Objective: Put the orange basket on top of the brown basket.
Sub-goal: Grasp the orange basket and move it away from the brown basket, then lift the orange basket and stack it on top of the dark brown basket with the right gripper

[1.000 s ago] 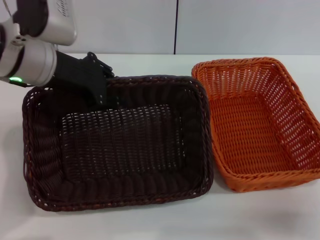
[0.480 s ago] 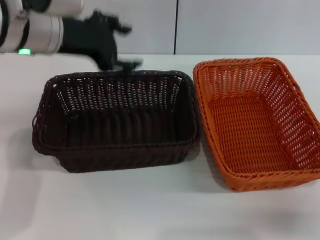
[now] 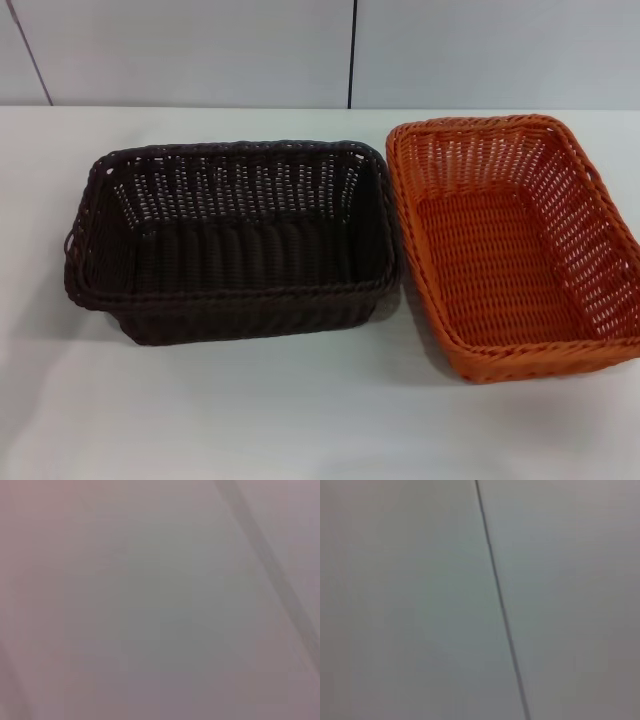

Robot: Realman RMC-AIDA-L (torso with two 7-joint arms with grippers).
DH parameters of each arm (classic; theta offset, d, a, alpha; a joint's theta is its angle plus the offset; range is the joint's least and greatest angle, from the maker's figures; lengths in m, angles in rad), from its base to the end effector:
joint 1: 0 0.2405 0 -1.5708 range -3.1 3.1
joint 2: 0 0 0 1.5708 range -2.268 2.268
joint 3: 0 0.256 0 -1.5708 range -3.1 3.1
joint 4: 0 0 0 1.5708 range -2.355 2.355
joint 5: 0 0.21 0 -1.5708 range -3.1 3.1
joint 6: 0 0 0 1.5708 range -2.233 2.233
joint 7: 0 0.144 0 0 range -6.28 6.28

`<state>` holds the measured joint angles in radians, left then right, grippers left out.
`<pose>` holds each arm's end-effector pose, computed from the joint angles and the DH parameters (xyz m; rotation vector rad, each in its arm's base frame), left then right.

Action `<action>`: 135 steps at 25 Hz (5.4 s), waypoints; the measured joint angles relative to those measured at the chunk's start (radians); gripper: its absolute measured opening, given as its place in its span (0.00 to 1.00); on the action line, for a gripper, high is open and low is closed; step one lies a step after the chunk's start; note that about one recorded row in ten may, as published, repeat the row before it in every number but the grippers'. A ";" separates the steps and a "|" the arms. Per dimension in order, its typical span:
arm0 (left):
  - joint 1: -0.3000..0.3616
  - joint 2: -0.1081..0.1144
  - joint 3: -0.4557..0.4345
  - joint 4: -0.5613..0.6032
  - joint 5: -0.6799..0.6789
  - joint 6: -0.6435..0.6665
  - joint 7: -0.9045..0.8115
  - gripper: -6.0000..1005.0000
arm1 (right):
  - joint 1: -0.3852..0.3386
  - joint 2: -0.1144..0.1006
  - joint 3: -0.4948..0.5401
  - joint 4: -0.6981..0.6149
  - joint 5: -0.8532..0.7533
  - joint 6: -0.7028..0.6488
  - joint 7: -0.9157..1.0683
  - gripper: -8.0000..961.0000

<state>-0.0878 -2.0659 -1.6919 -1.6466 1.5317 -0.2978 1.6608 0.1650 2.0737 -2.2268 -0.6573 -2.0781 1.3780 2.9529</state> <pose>-0.1692 0.3653 0.1321 -1.7045 -0.1624 -0.5114 0.2979 0.2863 0.0258 -1.1148 0.4517 0.8546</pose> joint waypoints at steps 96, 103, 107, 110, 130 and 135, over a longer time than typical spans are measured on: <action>-0.015 -0.003 0.563 1.127 0.600 1.339 -1.293 0.78 | 0.477 0.000 0.743 -0.784 -0.575 -3.147 -0.567 0.76; -0.018 -0.002 0.563 1.139 0.601 1.340 -1.293 0.78 | 0.472 0.002 0.673 -0.825 -0.627 -3.117 -0.515 0.54; -0.018 -0.001 0.563 1.142 0.602 1.342 -1.293 0.78 | 0.466 0.002 0.671 -0.896 -0.654 -3.108 -0.468 0.37; -0.018 -0.001 0.563 1.145 0.603 1.344 -1.293 0.78 | 0.461 0.003 0.670 -0.961 -0.667 -3.107 -0.442 0.26; -0.008 -0.003 0.557 1.154 0.601 1.353 -1.306 0.78 | 0.522 0.002 0.467 -1.247 -0.803 -2.957 -0.815 0.16; -0.007 -0.004 0.562 1.154 0.601 1.352 -1.323 0.78 | 0.450 0.003 0.393 -1.277 -0.813 -2.824 -1.129 0.16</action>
<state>-0.0944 -2.0702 -1.1299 -0.4923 2.1324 1.0539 0.3381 0.6145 2.0764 -1.8342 -1.9343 -2.8913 -1.4458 1.8235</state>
